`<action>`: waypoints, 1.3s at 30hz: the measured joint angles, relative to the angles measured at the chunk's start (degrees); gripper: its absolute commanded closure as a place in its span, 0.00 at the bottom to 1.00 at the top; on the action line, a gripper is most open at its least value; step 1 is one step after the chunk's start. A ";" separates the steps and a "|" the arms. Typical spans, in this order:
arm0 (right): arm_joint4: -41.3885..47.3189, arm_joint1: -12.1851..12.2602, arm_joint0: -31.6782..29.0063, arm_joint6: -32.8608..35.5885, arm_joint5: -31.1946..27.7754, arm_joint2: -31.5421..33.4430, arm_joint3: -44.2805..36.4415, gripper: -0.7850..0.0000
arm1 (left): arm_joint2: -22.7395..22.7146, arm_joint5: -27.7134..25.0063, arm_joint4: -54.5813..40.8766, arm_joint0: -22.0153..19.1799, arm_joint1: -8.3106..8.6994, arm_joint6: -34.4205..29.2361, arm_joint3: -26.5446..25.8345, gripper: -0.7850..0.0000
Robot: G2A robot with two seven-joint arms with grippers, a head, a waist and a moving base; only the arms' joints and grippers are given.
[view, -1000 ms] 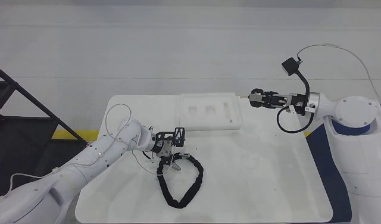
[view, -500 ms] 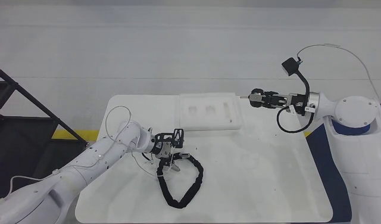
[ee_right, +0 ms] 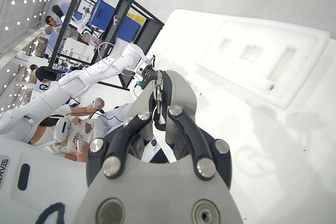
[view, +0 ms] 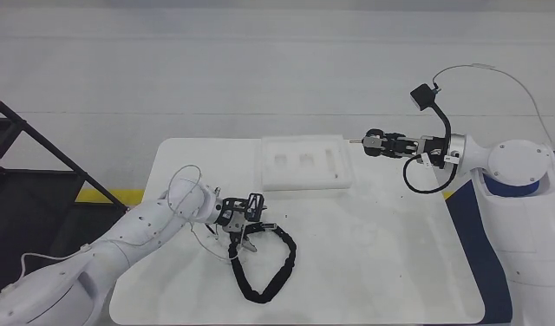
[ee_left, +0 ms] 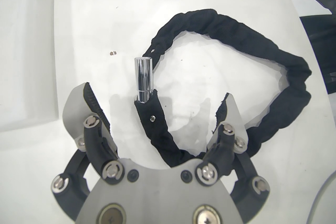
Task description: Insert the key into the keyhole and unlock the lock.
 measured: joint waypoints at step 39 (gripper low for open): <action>0.00 0.00 0.00 0.00 0.00 0.00 0.00 1.00 | 0.21 -0.82 -0.08 -3.92 -8.31 14.97 13.90 1.00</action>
